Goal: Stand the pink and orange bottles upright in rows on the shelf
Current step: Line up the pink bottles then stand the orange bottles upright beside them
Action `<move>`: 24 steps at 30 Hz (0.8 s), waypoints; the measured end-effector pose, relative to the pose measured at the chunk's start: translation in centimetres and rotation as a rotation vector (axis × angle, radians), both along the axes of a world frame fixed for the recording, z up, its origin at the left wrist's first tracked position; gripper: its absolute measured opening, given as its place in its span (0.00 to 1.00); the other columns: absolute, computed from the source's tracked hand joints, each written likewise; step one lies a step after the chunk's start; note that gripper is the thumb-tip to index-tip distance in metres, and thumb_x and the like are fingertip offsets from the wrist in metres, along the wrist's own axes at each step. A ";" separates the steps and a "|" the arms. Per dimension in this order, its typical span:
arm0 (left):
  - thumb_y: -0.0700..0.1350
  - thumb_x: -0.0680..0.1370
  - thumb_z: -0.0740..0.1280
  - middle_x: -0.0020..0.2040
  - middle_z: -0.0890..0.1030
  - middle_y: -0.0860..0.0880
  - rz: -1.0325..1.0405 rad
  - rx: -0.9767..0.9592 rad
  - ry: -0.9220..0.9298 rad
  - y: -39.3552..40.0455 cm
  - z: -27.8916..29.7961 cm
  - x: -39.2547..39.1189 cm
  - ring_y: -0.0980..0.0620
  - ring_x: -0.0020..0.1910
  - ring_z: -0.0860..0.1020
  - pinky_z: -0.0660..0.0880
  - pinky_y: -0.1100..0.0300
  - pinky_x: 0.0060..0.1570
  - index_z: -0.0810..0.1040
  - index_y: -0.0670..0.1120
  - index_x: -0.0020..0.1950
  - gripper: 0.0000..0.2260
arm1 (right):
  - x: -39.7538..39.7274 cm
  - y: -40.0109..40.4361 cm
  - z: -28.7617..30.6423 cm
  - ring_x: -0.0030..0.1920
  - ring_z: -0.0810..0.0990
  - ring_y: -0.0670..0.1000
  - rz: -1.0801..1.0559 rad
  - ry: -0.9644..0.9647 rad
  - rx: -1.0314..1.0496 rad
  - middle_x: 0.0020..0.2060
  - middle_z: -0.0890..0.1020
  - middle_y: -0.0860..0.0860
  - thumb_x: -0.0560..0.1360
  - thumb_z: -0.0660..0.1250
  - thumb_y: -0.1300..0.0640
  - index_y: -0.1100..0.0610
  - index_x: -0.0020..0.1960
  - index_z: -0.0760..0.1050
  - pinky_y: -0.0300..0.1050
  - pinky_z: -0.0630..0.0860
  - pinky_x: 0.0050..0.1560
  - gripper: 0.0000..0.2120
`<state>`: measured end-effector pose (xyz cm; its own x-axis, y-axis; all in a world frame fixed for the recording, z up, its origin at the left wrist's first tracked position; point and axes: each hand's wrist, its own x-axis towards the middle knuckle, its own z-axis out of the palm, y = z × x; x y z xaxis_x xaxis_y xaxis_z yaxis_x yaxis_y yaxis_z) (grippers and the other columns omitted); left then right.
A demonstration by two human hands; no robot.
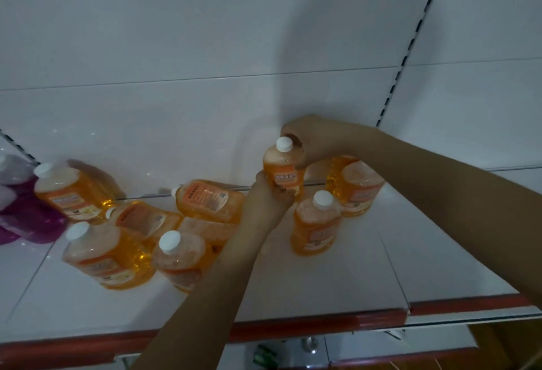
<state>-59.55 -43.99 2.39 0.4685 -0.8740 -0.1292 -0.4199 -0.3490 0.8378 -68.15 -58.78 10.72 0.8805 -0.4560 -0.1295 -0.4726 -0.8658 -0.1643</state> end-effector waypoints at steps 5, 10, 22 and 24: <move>0.51 0.75 0.72 0.53 0.84 0.43 -0.033 0.041 -0.042 -3.0 -1.4 0.1 0.42 0.52 0.82 0.76 0.55 0.48 0.76 0.46 0.59 0.16 | -0.8 -0.6 -1.1 0.41 0.77 0.51 -0.031 -0.015 -0.079 0.40 0.78 0.49 0.70 0.73 0.51 0.55 0.46 0.75 0.45 0.72 0.39 0.11; 0.50 0.74 0.74 0.57 0.83 0.46 0.003 -0.065 -0.026 -4.3 -2.7 -0.7 0.46 0.56 0.81 0.69 0.61 0.46 0.76 0.46 0.64 0.20 | -2.1 -1.1 -1.6 0.41 0.72 0.49 -0.058 0.015 -0.258 0.42 0.73 0.47 0.74 0.66 0.49 0.52 0.44 0.74 0.44 0.66 0.36 0.07; 0.34 0.81 0.58 0.62 0.77 0.52 -0.002 -0.048 0.200 0.4 -3.3 -0.3 0.51 0.66 0.75 0.72 0.52 0.67 0.69 0.50 0.73 0.22 | -6.9 4.7 3.1 0.48 0.76 0.41 -0.063 -0.123 0.010 0.53 0.77 0.44 0.75 0.66 0.38 0.48 0.63 0.74 0.39 0.73 0.48 0.21; 0.31 0.78 0.63 0.65 0.73 0.53 -0.126 0.005 0.253 3.1 -3.2 -1.0 0.54 0.68 0.71 0.72 0.56 0.66 0.64 0.52 0.76 0.28 | -7.7 6.8 2.6 0.51 0.76 0.40 0.008 -0.009 0.103 0.54 0.77 0.40 0.73 0.68 0.37 0.44 0.64 0.73 0.39 0.73 0.52 0.23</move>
